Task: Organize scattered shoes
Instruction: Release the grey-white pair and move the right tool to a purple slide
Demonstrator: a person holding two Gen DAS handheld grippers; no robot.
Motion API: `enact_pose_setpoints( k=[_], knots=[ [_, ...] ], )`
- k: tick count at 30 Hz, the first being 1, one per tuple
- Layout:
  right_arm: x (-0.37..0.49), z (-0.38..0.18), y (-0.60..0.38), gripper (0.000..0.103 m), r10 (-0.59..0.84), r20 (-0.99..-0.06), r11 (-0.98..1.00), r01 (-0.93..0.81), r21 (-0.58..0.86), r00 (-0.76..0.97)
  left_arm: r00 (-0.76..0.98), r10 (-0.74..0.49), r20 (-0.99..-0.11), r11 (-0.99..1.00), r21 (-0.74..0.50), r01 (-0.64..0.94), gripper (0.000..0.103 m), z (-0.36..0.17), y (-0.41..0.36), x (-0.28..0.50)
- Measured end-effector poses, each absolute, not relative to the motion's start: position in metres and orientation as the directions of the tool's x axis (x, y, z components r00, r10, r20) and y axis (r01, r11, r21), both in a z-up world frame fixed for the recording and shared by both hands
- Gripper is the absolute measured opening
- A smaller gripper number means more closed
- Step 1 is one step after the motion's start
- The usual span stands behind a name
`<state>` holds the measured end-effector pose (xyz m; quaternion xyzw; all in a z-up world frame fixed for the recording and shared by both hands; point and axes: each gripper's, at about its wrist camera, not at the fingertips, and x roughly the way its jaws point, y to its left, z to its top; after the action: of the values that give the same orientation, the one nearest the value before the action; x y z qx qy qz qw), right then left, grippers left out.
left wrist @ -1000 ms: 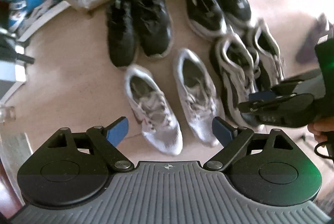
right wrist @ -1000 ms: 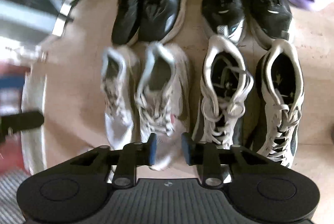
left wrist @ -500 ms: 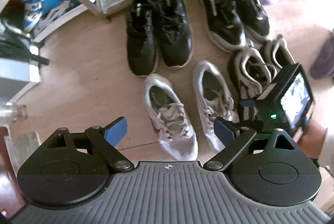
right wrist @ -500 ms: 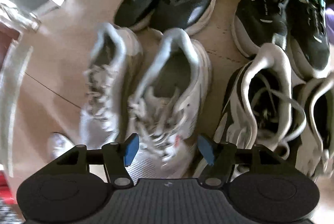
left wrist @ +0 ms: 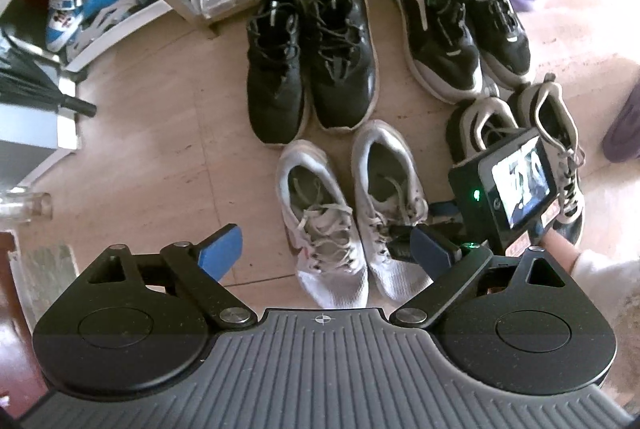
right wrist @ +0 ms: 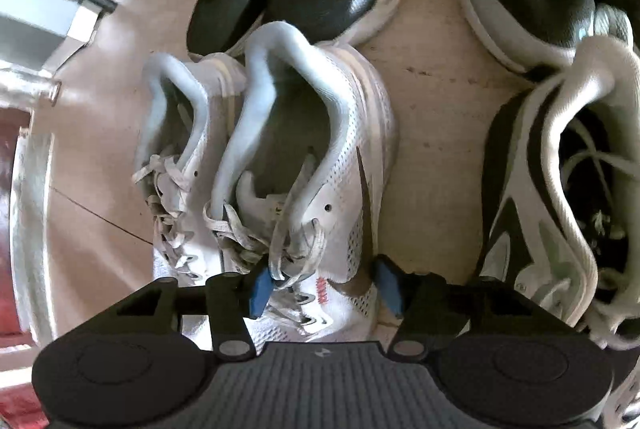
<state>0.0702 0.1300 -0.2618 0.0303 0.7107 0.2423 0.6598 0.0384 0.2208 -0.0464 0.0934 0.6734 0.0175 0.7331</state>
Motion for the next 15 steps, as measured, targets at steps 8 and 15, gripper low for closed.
enact_pose_setpoints(
  k=[8, 15],
  knots=[
    [0.065, -0.177, 0.049, 0.071, 0.397, -0.912, 0.870, -0.277, 0.408, -0.098, 0.128, 0.142, -0.982, 0.970, 0.164, 0.181, 0.095, -0.041, 0.187, 0.038],
    [0.026, -0.116, -0.064, 0.071, 0.192, -0.971, 0.954, -0.205, 0.219, -0.145, 0.182, 0.102, -0.978, 0.956, 0.147, 0.255, 0.095, -0.025, 0.134, 0.027]
  ],
)
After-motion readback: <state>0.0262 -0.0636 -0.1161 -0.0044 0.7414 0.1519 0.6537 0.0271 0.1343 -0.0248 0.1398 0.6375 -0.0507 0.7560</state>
